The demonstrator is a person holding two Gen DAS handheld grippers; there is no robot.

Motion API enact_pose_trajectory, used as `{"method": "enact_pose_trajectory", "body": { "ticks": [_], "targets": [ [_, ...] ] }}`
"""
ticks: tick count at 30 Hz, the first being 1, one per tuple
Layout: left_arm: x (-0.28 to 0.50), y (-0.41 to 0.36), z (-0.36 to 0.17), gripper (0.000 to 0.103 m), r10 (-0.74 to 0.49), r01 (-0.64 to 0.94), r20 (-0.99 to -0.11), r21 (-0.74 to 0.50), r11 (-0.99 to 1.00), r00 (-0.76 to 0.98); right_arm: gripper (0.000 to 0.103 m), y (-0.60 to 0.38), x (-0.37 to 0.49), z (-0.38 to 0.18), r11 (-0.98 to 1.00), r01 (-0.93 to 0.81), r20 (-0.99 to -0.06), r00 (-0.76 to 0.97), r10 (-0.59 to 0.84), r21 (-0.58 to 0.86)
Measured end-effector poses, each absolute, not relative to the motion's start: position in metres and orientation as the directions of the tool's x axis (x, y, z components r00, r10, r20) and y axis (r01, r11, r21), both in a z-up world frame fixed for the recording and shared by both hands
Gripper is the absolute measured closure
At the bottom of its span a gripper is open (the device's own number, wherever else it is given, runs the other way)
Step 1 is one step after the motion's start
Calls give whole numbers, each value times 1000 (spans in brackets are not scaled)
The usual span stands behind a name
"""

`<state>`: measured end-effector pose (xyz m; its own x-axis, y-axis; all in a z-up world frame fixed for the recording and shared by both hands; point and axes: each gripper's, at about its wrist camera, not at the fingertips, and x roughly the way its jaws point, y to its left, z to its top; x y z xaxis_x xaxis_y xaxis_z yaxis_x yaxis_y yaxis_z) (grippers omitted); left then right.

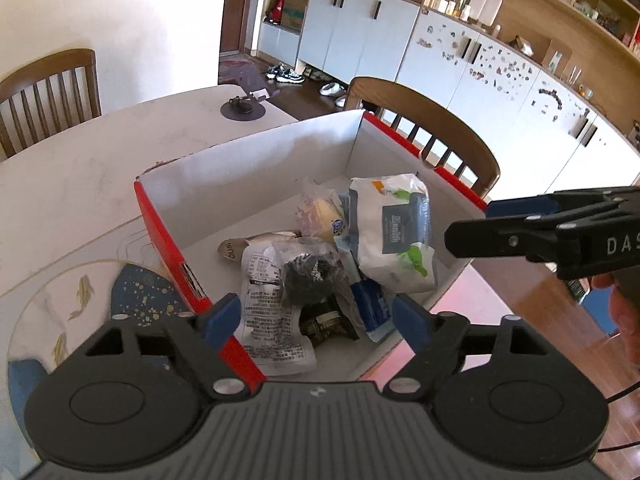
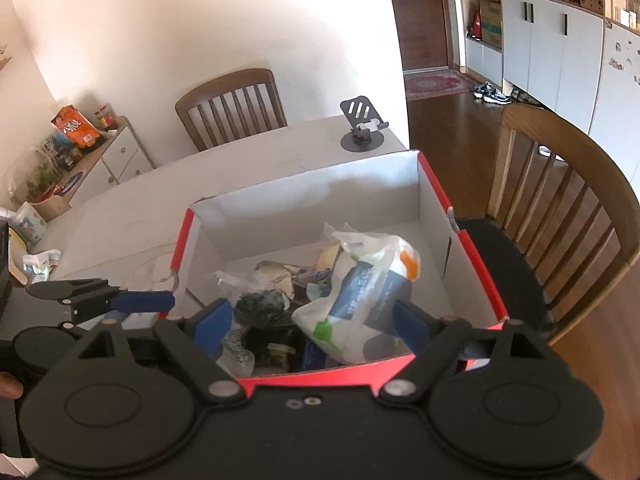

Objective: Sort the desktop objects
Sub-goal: 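Withdraw both open tools up out of the shoebox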

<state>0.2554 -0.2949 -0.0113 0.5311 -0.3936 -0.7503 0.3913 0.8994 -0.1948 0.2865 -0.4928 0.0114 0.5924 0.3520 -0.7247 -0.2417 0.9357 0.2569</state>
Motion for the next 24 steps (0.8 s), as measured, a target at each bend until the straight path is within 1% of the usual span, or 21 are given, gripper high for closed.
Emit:
{"method": "enact_pose_trajectory", "body": {
  "ticks": [3,5,7,10,15,24],
  "targets": [
    [251,-294,-9,16,-406,396,-740,-205,895,536,14,-491,281,12,933,-253,-718,596,359,256],
    [247,-292,-7,11,-415,394,-734,-216,893,538,13,-490,277,13,934,-260,-715,602,355,245],
    [243,-291,-5,2,-423,395,-723,-223,891,546,13,-487,273,14,934,-269,-712,607,353,234],
    [237,-290,-1,0,-432,394,-709,-232,889,558,12,-485,268,14,934,-276,-711,609,351,226],
    [230,-287,3,0,-429,396,-695,-221,891,577,11,-482,260,17,935,-277,-705,617,350,222],
    [228,-264,1,0,-370,321,-714,-211,923,594,11,-480,248,21,934,-287,-697,626,350,212]
  ]
}}
